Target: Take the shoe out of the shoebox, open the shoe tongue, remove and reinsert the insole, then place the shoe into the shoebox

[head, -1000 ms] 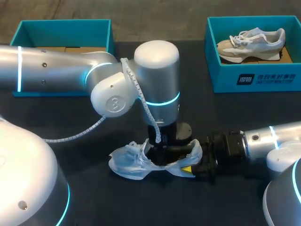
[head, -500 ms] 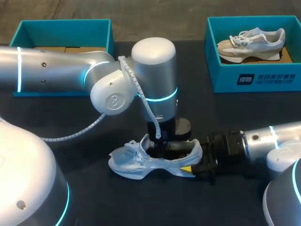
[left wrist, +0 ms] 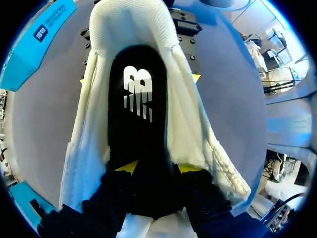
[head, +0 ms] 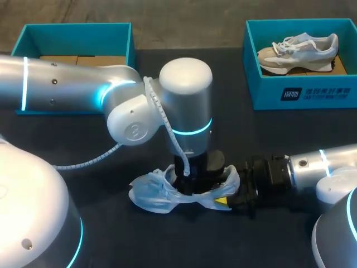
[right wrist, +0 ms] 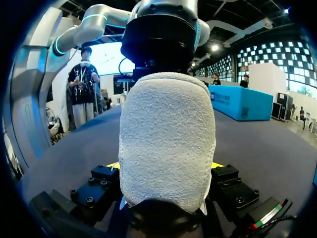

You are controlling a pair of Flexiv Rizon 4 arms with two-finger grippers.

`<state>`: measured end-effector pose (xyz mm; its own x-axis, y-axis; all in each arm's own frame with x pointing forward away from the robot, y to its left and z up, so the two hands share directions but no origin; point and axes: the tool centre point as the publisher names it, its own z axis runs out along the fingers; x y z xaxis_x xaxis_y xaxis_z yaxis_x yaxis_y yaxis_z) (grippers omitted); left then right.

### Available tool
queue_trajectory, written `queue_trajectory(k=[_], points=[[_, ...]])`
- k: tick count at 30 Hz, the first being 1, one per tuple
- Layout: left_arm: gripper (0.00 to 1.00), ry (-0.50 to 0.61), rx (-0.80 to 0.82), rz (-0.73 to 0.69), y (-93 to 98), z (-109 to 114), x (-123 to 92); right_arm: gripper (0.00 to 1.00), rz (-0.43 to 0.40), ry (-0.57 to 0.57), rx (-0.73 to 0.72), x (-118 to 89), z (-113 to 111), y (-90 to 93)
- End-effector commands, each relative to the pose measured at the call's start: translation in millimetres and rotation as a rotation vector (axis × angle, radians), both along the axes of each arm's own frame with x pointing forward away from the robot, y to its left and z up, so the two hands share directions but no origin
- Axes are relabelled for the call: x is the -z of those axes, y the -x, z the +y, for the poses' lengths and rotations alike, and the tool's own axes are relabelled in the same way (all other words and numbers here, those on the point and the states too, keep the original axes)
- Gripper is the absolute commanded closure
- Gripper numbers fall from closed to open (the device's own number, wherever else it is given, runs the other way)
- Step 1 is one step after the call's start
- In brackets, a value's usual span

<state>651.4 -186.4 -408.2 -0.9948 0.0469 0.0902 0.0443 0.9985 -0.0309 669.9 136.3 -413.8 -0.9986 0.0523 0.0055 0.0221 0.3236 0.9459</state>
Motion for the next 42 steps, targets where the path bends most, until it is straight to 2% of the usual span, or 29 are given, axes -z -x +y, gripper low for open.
queue_trajectory(k=[1,5,12,15,17,18,24,29,36,42], points=[[0.58,-0.022,-0.011,-0.048,4.8,-2.9,11.1,1.00,0.002,0.004,0.002,0.1,-0.6,0.0],[0.58,-0.050,-0.036,-0.112,-4.4,-3.9,14.7,1.00,0.002,0.004,0.002,0.1,-0.6,0.0],[0.65,-0.080,-0.054,-0.200,-22.8,-2.8,12.6,1.00,0.002,0.004,0.002,0.1,-0.6,0.0],[0.76,-0.086,-0.058,-0.217,-32.0,-1.8,10.0,1.00,0.002,0.004,0.002,0.1,-0.6,0.0],[0.96,-0.087,-0.064,-0.228,-37.8,-0.5,7.4,1.00,0.002,0.004,0.002,0.1,-0.6,0.0],[1.00,-0.089,-0.065,-0.232,-39.7,0.0,6.7,1.00,0.002,0.004,0.002,0.1,-0.6,0.0],[1.00,-0.084,-0.065,-0.225,-46.0,2.7,2.2,1.00,0.002,0.004,0.002,0.1,-0.6,0.0],[1.00,-0.008,-0.049,-0.132,-42.4,7.4,-6.7,1.00,0.002,0.004,0.002,0.1,-0.6,0.0],[1.00,0.135,0.006,0.007,-20.3,11.0,-26.4,1.00,0.002,0.004,0.002,0.1,-0.6,0.0],[1.00,0.199,0.038,0.067,-4.3,10.3,-39.6,1.00,0.002,0.004,0.002,0.1,-0.6,0.0]])
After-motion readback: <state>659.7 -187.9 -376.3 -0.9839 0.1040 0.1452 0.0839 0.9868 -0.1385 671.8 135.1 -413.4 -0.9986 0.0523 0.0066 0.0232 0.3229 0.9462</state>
